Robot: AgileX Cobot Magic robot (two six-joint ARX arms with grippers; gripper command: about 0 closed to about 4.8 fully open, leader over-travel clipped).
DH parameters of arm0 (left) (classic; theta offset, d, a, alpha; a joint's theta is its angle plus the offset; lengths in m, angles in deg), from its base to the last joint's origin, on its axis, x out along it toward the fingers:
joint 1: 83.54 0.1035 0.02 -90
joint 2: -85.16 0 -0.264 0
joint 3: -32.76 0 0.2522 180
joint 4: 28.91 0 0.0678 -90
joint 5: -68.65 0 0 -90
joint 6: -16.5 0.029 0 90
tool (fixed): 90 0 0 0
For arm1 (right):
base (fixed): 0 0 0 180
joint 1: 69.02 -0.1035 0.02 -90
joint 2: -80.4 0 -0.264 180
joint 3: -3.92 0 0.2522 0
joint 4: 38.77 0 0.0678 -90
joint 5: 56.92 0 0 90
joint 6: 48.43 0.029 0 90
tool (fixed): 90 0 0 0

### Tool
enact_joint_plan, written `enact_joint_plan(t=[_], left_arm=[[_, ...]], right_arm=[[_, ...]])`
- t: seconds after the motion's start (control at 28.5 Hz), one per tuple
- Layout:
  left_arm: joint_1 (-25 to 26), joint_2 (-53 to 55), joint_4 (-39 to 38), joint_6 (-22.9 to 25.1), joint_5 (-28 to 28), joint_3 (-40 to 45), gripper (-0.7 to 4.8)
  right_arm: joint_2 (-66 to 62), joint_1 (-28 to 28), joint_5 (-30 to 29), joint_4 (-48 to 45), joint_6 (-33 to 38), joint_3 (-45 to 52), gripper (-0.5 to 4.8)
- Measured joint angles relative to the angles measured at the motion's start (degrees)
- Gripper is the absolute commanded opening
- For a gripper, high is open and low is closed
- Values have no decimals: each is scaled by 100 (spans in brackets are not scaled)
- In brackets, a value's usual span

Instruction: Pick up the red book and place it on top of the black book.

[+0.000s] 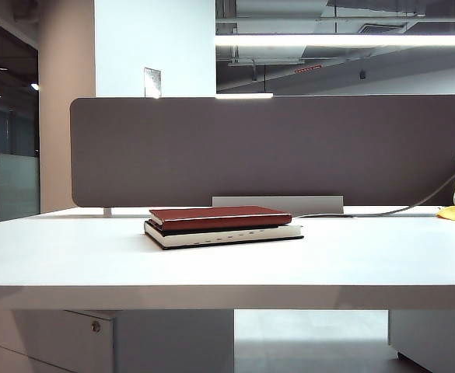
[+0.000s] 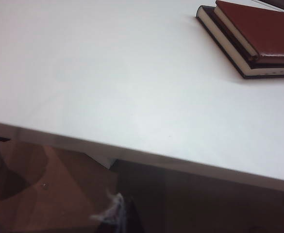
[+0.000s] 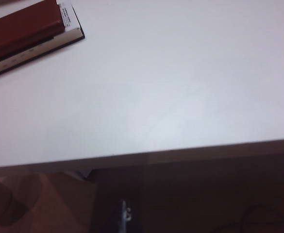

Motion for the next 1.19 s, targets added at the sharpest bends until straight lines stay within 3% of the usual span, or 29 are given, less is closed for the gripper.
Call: enact_joint_plan(t=[0.67,0.91,1.19], left_arm=[[0,0,17,254,107,9,-6],[0,0,22,236,105,11,-6],[0,0,22,234,105,11,-6]], right_arm=[[101,0,-4,-4,-201,153,-1],[101,0,-522,46,-280,151,-1],[101,0,-535,48,-284,151,-1]])
